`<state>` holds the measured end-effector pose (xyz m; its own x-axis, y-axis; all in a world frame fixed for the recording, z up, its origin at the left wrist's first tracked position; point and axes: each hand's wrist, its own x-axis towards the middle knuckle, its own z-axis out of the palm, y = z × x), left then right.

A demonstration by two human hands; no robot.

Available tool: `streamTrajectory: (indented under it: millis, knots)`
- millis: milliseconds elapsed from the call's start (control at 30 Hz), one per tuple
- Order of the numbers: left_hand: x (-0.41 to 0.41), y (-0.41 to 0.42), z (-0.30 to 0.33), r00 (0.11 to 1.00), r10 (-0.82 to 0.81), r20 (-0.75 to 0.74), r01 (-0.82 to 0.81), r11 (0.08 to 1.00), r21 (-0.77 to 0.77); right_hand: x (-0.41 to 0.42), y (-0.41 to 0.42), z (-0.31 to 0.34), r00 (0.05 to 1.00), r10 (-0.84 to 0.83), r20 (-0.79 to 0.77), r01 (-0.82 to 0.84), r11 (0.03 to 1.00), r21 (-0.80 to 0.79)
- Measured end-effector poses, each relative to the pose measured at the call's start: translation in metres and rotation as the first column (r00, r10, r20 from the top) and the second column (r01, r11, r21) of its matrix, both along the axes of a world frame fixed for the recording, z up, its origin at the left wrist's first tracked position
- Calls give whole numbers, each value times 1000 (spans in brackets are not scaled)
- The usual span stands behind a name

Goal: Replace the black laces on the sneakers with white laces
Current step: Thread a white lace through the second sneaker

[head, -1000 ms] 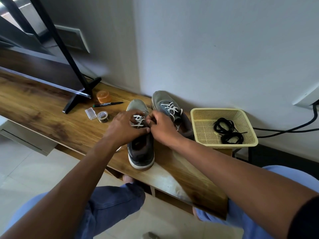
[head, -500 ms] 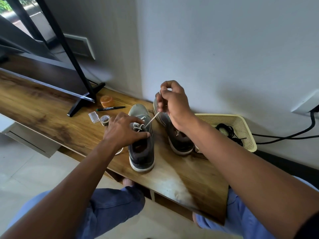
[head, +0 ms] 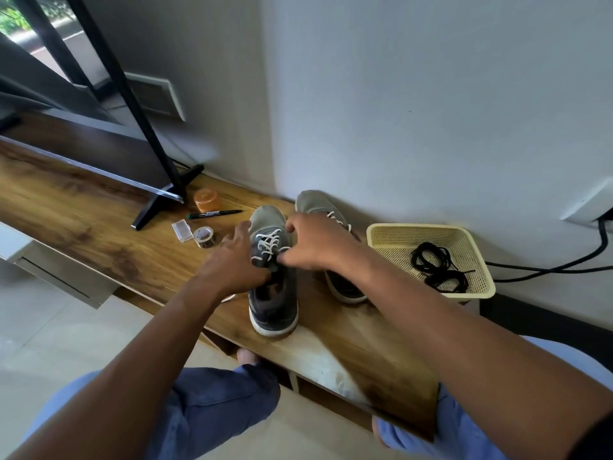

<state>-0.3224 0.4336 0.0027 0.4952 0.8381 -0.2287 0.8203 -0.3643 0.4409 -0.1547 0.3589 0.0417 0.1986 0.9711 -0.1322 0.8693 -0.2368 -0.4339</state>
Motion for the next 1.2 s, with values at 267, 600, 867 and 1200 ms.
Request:
streamTrajectory:
  millis: [267,600,867,1200]
  knots:
    - [22,-16,-12,992,120,-41,-101,945,311,-37,4,-40,988,-112,108,90,978,189]
    - [30,-3,-19,990,140,15,-135,909,395,-30,23,-51,976,-125,179,86,974,211]
    - [21,1,-22,984,161,74,-177,897,405,-24,25,-58,981,-161,103,134,964,231]
    - [8,5,-22,964,179,198,-239,907,346,-19,29,-65,963,-259,-71,268,943,196]
